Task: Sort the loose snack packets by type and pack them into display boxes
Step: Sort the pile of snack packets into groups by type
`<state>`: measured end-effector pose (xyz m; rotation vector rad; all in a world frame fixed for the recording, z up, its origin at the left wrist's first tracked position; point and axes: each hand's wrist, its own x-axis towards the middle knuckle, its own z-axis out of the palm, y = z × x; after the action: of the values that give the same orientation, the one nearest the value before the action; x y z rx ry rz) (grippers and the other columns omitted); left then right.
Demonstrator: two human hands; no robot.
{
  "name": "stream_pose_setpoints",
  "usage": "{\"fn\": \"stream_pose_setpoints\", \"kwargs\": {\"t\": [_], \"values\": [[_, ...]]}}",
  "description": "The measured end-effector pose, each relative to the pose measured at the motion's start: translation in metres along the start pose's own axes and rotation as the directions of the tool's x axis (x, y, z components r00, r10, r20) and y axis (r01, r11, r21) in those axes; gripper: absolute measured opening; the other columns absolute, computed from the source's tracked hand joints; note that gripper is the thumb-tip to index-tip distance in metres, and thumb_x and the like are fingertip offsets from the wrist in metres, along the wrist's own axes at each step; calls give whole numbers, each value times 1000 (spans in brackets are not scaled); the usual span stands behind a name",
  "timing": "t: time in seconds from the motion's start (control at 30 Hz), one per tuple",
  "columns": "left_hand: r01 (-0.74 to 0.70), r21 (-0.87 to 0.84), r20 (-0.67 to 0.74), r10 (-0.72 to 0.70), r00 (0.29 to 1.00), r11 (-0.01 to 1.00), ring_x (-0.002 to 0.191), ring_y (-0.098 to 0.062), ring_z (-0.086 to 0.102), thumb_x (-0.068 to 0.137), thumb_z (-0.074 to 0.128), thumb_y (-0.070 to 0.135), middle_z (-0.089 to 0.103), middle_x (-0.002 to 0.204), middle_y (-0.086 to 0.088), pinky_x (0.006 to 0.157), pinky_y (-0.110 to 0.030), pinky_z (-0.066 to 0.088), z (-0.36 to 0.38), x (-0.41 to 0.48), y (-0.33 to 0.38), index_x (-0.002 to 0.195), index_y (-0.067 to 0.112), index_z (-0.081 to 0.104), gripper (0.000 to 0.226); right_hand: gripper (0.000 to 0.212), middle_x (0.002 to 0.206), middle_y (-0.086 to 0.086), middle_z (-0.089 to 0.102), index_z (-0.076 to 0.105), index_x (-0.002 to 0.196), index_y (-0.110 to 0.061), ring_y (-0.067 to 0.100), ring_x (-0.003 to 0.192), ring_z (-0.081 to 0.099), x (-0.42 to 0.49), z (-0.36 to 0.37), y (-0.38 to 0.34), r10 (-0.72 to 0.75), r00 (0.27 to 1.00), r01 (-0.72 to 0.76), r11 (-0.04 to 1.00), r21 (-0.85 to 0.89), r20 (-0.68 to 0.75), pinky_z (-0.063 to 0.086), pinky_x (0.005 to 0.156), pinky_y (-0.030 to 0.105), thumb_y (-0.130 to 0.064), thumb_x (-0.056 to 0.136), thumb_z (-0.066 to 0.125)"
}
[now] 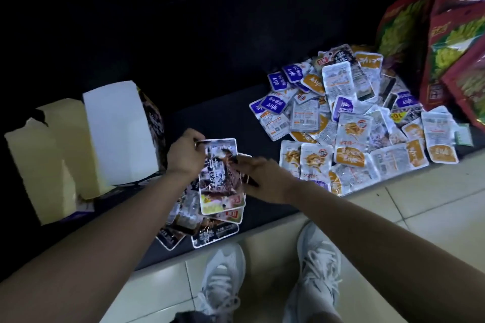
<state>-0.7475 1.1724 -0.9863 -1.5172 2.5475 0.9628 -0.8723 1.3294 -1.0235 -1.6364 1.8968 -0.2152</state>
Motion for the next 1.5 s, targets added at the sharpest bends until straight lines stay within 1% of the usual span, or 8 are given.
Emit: {"fn": "stream_pose_setpoints", "kwargs": {"t": [0.17, 0.33, 0.6, 0.8, 0.93, 1.23, 1.37, 1.5], "values": [[-408, 340, 163, 375, 913, 847, 133, -30, 34, 93, 56, 22, 38, 146, -8, 106, -42, 32, 5, -20, -6, 135, 25, 50, 42, 57, 159, 5, 22, 35, 148, -17, 25, 142, 28, -2, 23, -17, -2, 997, -7, 992, 127, 71, 28, 114, 38, -25, 95, 52], [-525, 459, 540, 245, 806, 716, 147, -19, 6, 93, 50, 47, 5, 161, 3, 115, -41, 15, 15, -21, -16, 149, 39, 21, 65, 41, 131, 10, 56, 61, 125, -14, 30, 118, 56, -11, -12, 8, 154, 949, -111, 980, 164, -274, 42, 100, 37, -8, 86, 54], [-514, 554, 459, 275, 845, 655, 131, -24, 27, 83, 61, 30, 34, 138, -4, 107, -37, 29, 14, -9, 5, 124, 22, 49, 44, 74, 162, 8, -11, 8, 153, -33, 30, 148, -14, -48, -17, 78, 488, 840, -523, 845, -115, -236, 0, 116, 57, -52, 93, 46], [-603, 294, 376, 490, 786, 742, 143, -23, 13, 92, 53, 21, 18, 156, -3, 112, -38, 20, 56, 16, 81, 145, 26, 34, 57, 66, 155, 7, 28, 38, 144, -26, 30, 142, 25, -67, -29, 103, 331, 861, -375, 926, -41, -386, 24, 106, 55, -48, 82, 48], [-595, 273, 475, 432, 767, 756, 148, -22, -9, 97, 50, 30, -9, 162, 1, 118, -42, 5, 87, 34, 116, 153, 35, 7, 71, 71, 162, 7, 0, 19, 153, -27, 30, 149, -6, -72, -38, 136, 467, 752, -527, 850, 2, -464, 0, 115, 55, -52, 91, 45], [-613, 300, 24, 637, 771, 731, 120, -27, 42, 92, 53, 25, 45, 129, -10, 100, -43, 39, 111, 45, 131, 122, 14, 54, 32, 53, 143, 1, 43, 52, 132, -23, 23, 135, 34, -70, -49, 151, 403, 714, -391, 908, 152, -572, 18, 108, 42, -48, 88, 34], [-738, 203, 271, 687, 674, 644, 148, -23, 2, 99, 44, 33, 2, 162, 0, 117, -44, 6, 120, 53, 160, 151, 32, 21, 57, 50, 160, 2, 19, 33, 148, -25, 23, 148, 12, -64, -70, 179, 514, 622, -461, 850, 255, -590, 12, 114, 44, -34, 100, 43], [-766, 251, 368, 674, 641, 591, 148, -20, -1, 100, 41, 40, 5, 162, 1, 118, -40, 1, 131, 57, 167, 149, 32, 31, 51, 38, 138, 5, 49, 53, 132, -21, 28, 129, 41, -61, -73, 190, 454, 694, -436, 883, 175, -560, 24, 103, 41, -27, 95, 51]]}}
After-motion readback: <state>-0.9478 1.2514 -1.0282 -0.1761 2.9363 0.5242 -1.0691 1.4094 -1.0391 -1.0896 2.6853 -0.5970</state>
